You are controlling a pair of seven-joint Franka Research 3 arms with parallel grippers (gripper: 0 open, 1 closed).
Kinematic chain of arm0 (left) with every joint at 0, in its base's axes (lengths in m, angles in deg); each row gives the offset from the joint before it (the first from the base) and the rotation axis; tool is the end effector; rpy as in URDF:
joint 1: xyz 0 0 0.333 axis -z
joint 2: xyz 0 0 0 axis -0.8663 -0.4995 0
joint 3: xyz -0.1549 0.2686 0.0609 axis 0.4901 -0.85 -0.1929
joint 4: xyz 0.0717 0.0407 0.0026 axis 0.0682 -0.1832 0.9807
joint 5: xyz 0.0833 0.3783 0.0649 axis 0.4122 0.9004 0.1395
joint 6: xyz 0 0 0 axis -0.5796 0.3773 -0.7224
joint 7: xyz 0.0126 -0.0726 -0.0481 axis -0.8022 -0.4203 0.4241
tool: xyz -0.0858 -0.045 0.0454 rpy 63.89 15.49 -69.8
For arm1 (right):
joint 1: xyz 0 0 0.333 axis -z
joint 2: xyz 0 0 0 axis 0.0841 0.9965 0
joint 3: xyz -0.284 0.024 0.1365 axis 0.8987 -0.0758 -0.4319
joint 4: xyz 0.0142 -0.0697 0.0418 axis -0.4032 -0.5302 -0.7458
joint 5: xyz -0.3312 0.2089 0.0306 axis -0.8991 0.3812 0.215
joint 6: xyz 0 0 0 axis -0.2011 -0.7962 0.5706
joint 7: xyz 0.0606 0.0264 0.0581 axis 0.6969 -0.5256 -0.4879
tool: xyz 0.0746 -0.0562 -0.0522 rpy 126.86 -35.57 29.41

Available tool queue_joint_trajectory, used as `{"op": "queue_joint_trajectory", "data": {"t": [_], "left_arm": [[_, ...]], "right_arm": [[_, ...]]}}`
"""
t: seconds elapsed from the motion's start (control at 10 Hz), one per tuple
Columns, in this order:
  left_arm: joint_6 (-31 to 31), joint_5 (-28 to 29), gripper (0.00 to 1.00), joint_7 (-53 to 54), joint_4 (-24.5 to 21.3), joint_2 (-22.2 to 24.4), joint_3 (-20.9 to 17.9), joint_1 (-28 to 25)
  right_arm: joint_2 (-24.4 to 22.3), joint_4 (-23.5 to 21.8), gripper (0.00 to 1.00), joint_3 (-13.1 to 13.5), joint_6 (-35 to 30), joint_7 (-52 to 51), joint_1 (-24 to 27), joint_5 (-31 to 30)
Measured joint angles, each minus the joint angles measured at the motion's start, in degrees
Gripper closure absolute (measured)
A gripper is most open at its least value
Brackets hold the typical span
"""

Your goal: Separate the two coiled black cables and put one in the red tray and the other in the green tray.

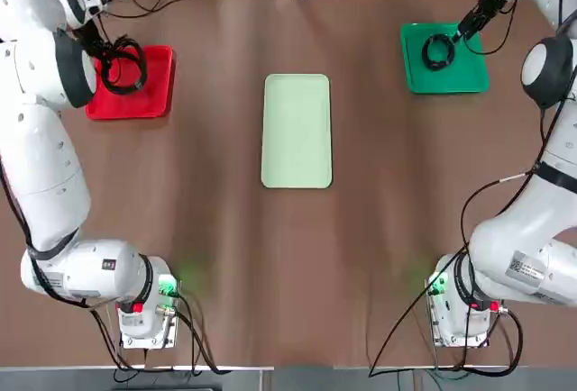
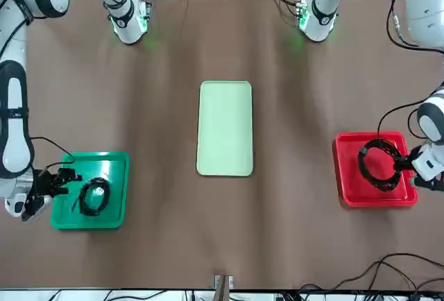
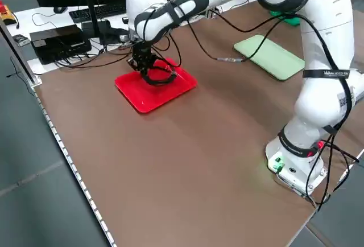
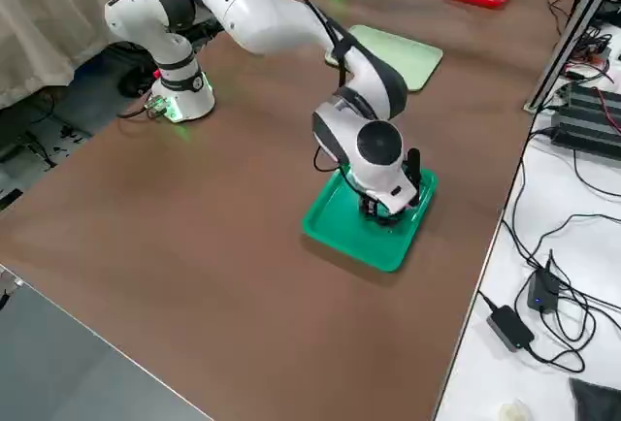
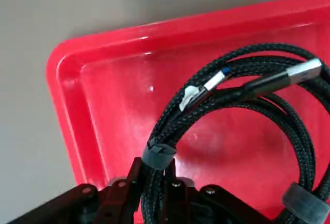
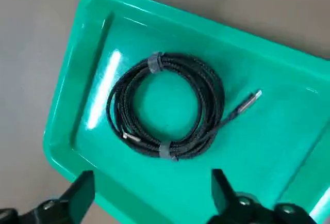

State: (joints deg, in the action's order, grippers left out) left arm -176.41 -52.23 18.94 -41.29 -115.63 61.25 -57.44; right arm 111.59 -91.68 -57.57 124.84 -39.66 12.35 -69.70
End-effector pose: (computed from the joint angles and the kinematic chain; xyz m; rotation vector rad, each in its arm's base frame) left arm 0.6380 0.2359 0.2654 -3.1017 0.2383 0.0382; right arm 0.7073 -0.1769 0.2634 -2.7061 -0.6156 0.0782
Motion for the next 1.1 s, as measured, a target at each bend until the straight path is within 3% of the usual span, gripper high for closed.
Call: {"op": "queue_joint_trajectory", "data": {"t": [0.2,0.4,0.7,0.9,1.1], "left_arm": [[-1.5,-0.8,0.78,0.2,-0.4,-0.2,0.0,-0.9],[-1.9,-2.0,0.51,1.2,-0.6,-0.3,-0.1,-1.4],[-2.3,-2.1,0.03,1.6,0.1,1.3,0.2,-0.8],[-1.8,-2.1,0.0,1.0,0.6,6.8,1.0,-0.4],[-0.5,-0.6,0.0,-7.2,0.6,12.9,3.9,0.2]], "right_arm": [[-1.1,2.2,0.0,-0.1,-5.2,0.0,-0.5,-1.5],[-4.4,6.0,0.0,-0.2,-10.4,0.3,-0.8,-1.6],[-13.3,7.2,0.0,-0.3,-12.4,5.6,-1.8,-2.9],[-16.3,7.2,0.0,-0.4,-12.5,14.1,-2.7,-4.3],[-18.9,7.3,0.0,-0.5,-13.6,24.8,-5.1,-6.9]]}}
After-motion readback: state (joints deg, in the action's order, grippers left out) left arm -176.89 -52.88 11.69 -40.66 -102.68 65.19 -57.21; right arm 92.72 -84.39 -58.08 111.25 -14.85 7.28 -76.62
